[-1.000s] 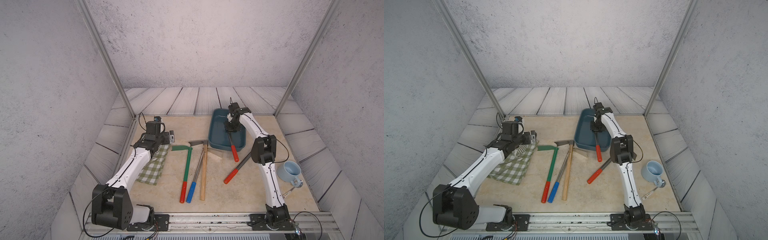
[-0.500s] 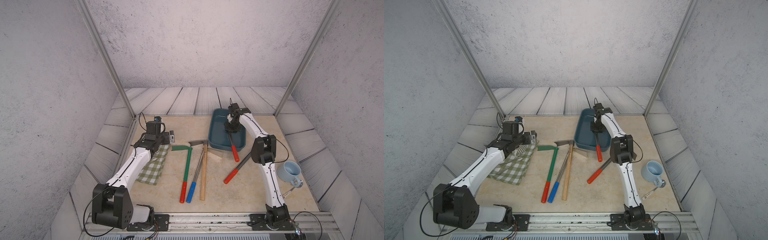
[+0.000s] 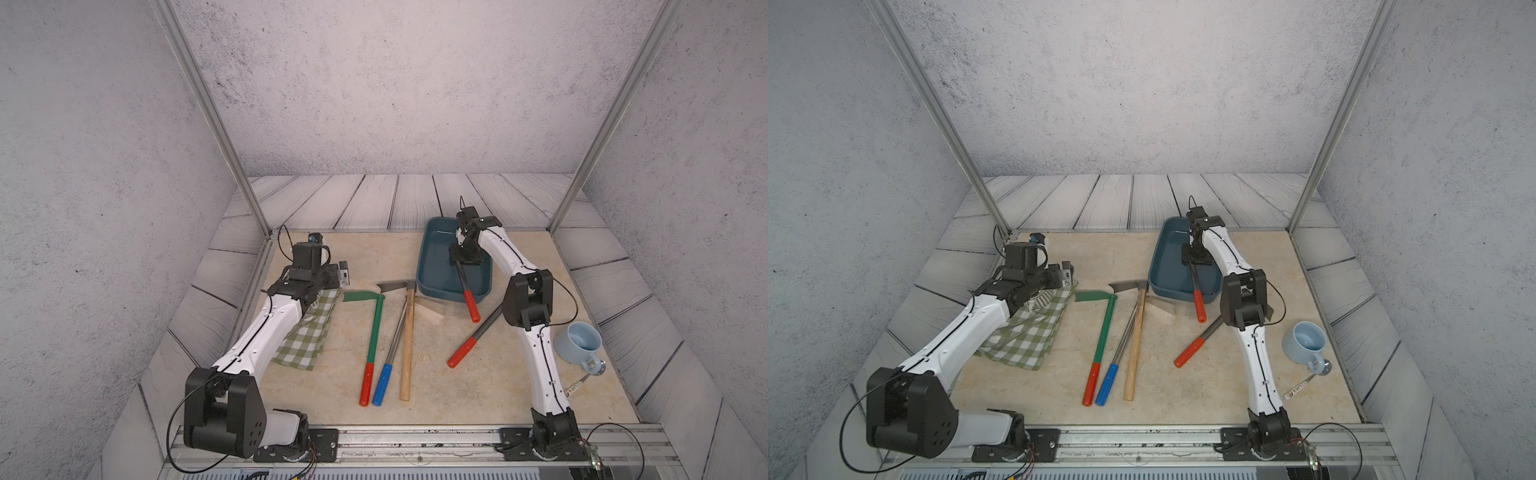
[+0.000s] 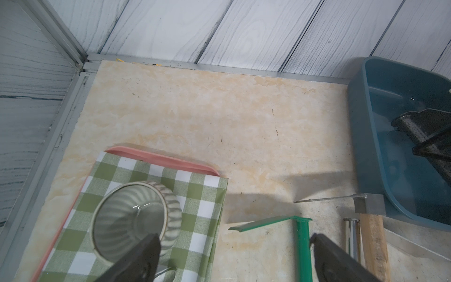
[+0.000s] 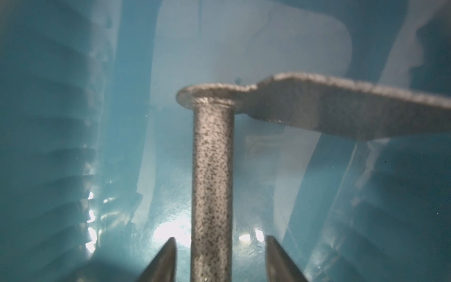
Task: Put the small hoe into the storage box
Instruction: Place the hoe in the storage box.
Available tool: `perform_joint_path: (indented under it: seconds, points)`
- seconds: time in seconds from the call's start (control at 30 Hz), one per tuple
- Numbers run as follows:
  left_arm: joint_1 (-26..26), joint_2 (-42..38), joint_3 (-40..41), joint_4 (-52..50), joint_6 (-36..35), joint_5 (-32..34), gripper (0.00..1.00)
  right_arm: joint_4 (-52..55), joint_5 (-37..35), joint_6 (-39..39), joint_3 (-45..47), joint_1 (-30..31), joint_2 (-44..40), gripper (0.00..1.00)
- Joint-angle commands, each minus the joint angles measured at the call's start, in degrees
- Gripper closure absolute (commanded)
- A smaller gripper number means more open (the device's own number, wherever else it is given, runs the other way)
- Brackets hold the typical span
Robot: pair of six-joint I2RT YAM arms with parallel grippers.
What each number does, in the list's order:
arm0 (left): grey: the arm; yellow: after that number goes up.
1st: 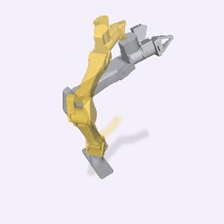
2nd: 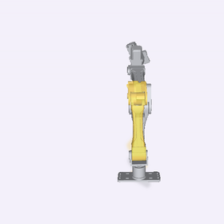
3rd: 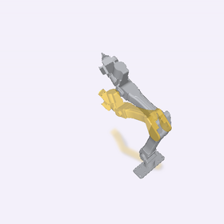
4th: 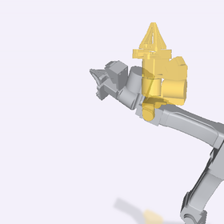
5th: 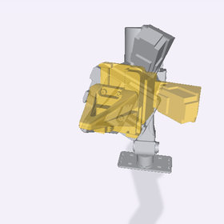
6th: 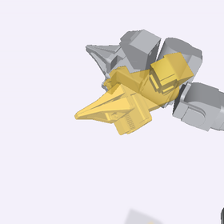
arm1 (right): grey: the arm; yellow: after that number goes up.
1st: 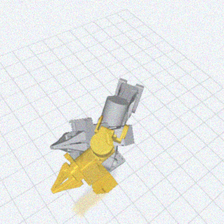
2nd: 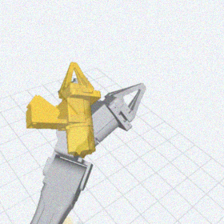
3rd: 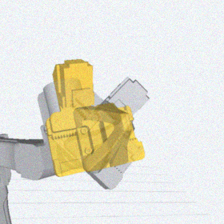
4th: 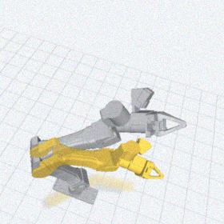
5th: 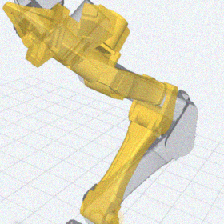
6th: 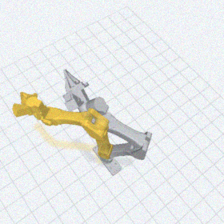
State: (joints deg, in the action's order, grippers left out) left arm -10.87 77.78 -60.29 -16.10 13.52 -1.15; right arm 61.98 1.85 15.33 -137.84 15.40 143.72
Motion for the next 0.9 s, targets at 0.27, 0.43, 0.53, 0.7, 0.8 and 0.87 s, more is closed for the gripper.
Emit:
perform_joint_path:
  seconds: [0.27, 0.43, 0.53, 0.7, 0.8, 0.87]
  points:
    - [0.5, 0.2, -1.2, 0.0, -0.2, -0.2, 0.0, 0.8, -4.9, 0.5, 11.5, 2.7, -14.6, 0.24]
    - [0.5, 0.4, -1.3, -0.1, -0.1, -0.3, 0.0, 5.1, -8.1, 0.6, 13.0, 4.3, -16.0, 0.25]
    - [0.5, 0.3, -1.2, 0.0, -0.1, -0.4, 0.0, 5.6, -8.9, 1.1, 15.0, 4.7, -17.2, 0.28]
    - [0.5, 0.2, -1.3, 0.0, -0.1, -0.5, 0.0, 4.8, -9.0, 2.0, 20.3, 5.4, -20.4, 0.31]
    - [0.5, 0.3, -1.3, 0.0, 0.0, -0.6, 0.0, 4.4, -9.9, 2.7, 23.0, 5.4, -21.7, 0.33]
    - [0.5, 0.3, -1.3, 0.0, 0.1, -0.7, 0.0, 4.2, -10.1, 3.2, 24.5, 5.5, -22.4, 0.35]
